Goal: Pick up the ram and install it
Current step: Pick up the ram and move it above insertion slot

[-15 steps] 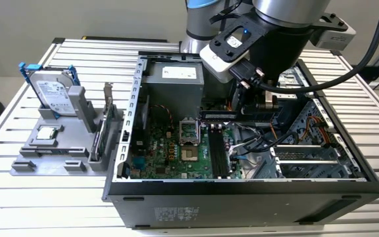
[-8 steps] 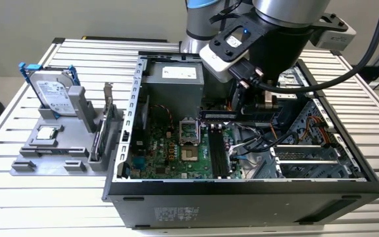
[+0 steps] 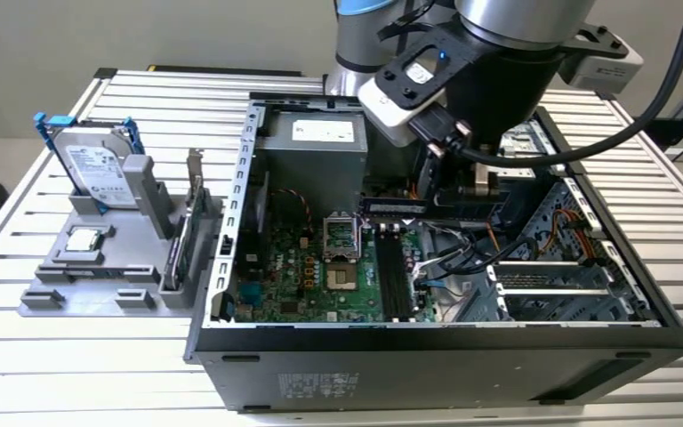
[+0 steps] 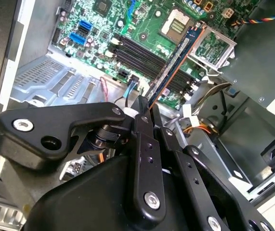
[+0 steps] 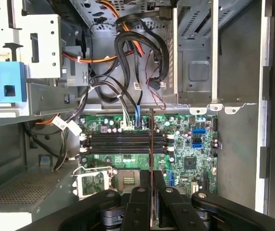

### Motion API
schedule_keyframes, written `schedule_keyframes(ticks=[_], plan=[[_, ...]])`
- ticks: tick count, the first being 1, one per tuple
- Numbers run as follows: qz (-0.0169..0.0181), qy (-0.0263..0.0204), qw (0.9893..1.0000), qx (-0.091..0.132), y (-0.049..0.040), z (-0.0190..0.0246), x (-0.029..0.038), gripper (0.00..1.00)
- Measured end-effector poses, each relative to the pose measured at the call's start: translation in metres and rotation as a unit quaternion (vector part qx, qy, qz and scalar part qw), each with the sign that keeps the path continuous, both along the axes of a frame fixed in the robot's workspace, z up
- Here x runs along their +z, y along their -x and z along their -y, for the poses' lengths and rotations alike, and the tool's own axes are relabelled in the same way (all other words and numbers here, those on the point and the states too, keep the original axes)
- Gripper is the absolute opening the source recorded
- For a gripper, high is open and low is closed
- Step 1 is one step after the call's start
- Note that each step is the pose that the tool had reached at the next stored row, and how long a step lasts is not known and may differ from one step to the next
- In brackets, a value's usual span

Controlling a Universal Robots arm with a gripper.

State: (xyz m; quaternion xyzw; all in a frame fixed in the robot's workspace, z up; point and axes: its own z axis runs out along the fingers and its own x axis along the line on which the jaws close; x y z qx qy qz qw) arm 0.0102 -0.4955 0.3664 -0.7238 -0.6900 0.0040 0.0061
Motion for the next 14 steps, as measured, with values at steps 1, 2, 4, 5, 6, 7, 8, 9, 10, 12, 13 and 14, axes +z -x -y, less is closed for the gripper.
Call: schedule_keyframes(ticks=[1,2,4,5,6,7,8,9,10,12,13,14], plan=[[0.0000,0.0000,1.0000,-0.002,0.0000,0.0000,0.0000,0.00],[0.0000,-0.0001,1.0000,-0.004,0.0000,0.0000,-0.0001,0.00],[0.0000,-0.0001,1.0000,-0.008,0.0000,0.0000,-0.0001,0.00],[0.0000,0.0000,1.0000,-0.009,0.0000,0.0000,-0.0001,0.00],[0.0000,0.0000,0.9999,-0.011,0.0000,0.0000,0.0000,0.00],[0.0000,0.0000,0.9999,-0.013,0.0000,0.0000,0.0000,0.00],[0.0000,0.0000,0.9999,-0.015,0.0000,0.0000,0.0000,0.00],[0.0000,0.0000,0.9999,-0.017,0.0000,0.0000,0.0000,0.00],[0.0000,0.0000,0.9998,-0.019,0.0000,0.0000,0.0000,0.00],[0.0000,-0.0001,0.9997,-0.023,0.0000,0.0000,-0.0001,0.00],[0.0000,0.0000,0.9997,-0.025,0.0000,0.0000,0.0000,0.00],[0.0000,0.0000,0.9996,-0.028,0.0000,0.0000,0.0000,0.00]])
